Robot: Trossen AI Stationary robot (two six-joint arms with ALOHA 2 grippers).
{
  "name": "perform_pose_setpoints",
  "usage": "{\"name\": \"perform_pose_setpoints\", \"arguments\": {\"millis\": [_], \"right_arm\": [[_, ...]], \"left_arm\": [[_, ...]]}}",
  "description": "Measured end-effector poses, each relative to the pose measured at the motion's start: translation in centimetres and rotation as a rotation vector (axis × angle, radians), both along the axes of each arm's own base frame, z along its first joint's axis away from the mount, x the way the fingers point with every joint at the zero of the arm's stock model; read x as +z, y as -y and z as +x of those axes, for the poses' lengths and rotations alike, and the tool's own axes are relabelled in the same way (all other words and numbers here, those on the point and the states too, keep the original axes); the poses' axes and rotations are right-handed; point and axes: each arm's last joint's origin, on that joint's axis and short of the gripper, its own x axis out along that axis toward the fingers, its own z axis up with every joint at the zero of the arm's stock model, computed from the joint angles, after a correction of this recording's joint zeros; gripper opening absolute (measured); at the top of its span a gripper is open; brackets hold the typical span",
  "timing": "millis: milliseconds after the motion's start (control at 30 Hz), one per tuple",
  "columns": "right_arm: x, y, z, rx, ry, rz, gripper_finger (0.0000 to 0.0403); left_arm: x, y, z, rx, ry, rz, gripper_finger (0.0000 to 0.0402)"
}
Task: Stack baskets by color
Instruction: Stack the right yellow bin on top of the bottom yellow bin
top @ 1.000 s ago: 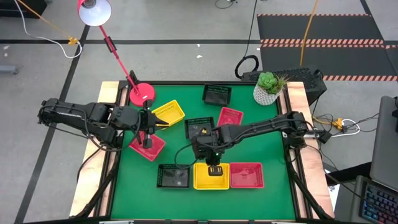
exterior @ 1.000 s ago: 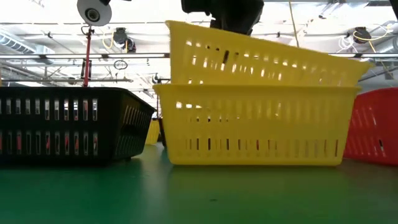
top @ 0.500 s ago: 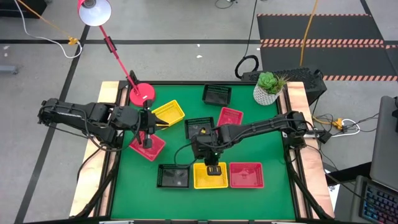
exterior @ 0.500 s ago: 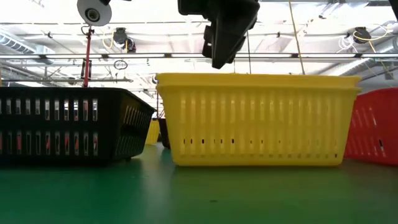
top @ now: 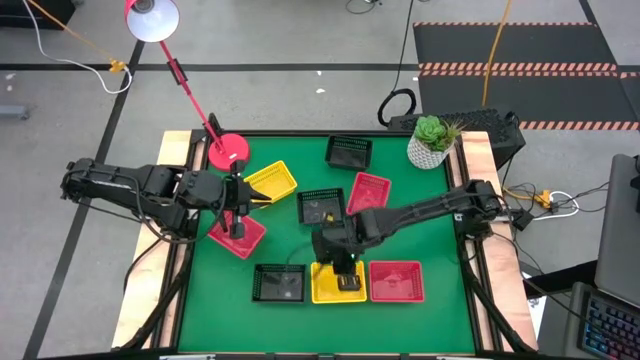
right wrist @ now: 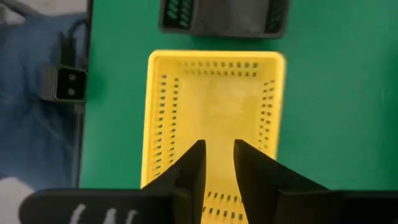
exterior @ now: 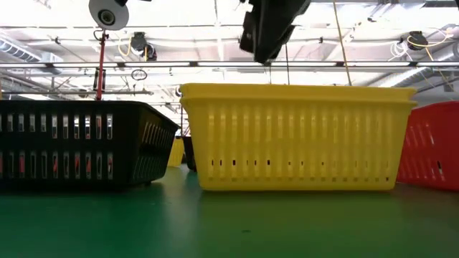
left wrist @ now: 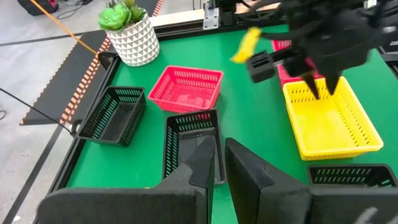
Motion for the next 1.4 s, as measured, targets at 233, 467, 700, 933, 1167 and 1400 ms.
{"name": "perform_pose_setpoints", "arguments": {"millis": [233, 467, 700, 933, 1167, 1400], "right_arm": [[-0.3, -4.2, -1.7, 0.142, 0.011, -0.145, 0.0047], [-0.4, -7.1, -3.3, 0.247, 0.012, -0.192, 0.0009], [-0.2, -8.9, -5.4, 0.204, -0.031, -0.332, 0.0002], [0.6, -10.6, -6.9, 0.189, 0.042, -0.365, 0.0001], [-1.9, -10.2, -8.3, 0.166, 0.012, -0.406, 0.0], [-2.2, -8.2, -10.5, 0.079, 0.092, -0.335, 0.0]], "left_arm": [[0.0, 0.0, 0.0, 0.006, 0.003, -0.013, 0.0042], [0.2, 0.0, 0.1, 0.012, 0.029, -0.036, 0.0042], [0.1, 0.1, 0.7, 0.016, 0.042, -0.045, 0.0042], [-0.4, 0.3, 2.0, 0.01, 0.027, -0.024, 0.0042], [-0.4, 0.4, 2.8, -0.006, 0.06, 0.006, 0.0042], [-0.6, 0.4, 2.8, -0.025, 0.029, 0.05, 0.0042]]}}
